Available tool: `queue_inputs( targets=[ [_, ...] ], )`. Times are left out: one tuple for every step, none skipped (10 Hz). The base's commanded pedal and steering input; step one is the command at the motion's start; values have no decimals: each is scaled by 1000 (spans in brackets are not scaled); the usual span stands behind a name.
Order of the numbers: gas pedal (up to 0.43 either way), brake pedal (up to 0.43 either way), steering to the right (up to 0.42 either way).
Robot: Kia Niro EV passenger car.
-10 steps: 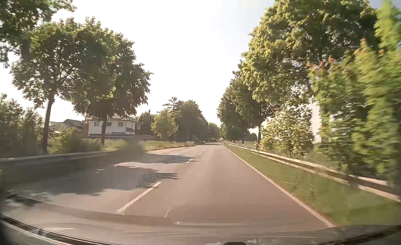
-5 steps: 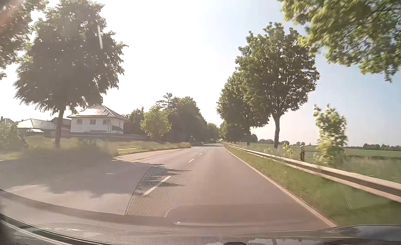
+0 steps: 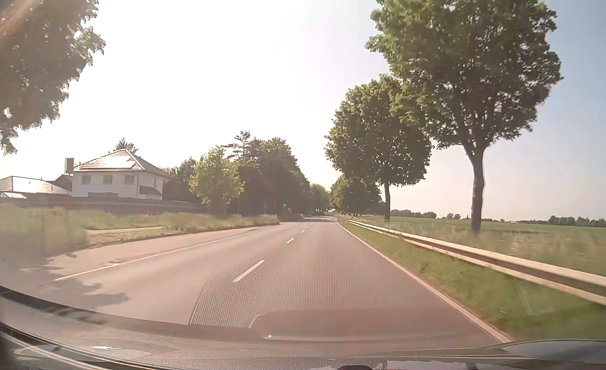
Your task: Follow the waypoints while adhering to traffic rules and regulations
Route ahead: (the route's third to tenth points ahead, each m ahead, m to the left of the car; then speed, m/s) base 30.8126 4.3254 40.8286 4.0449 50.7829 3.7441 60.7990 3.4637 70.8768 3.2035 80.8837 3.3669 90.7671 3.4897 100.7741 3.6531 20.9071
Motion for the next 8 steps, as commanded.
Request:
queue_inputs(
  targets=[
    [220, 0, 4],
    [220, 0, 4],
    [220, 0, 3],
    [220, 0, 3],
    [220, 0, 3],
    [220, 0, 3],
    [220, 0, 3],
    [220, 0, 2]
  ],
)
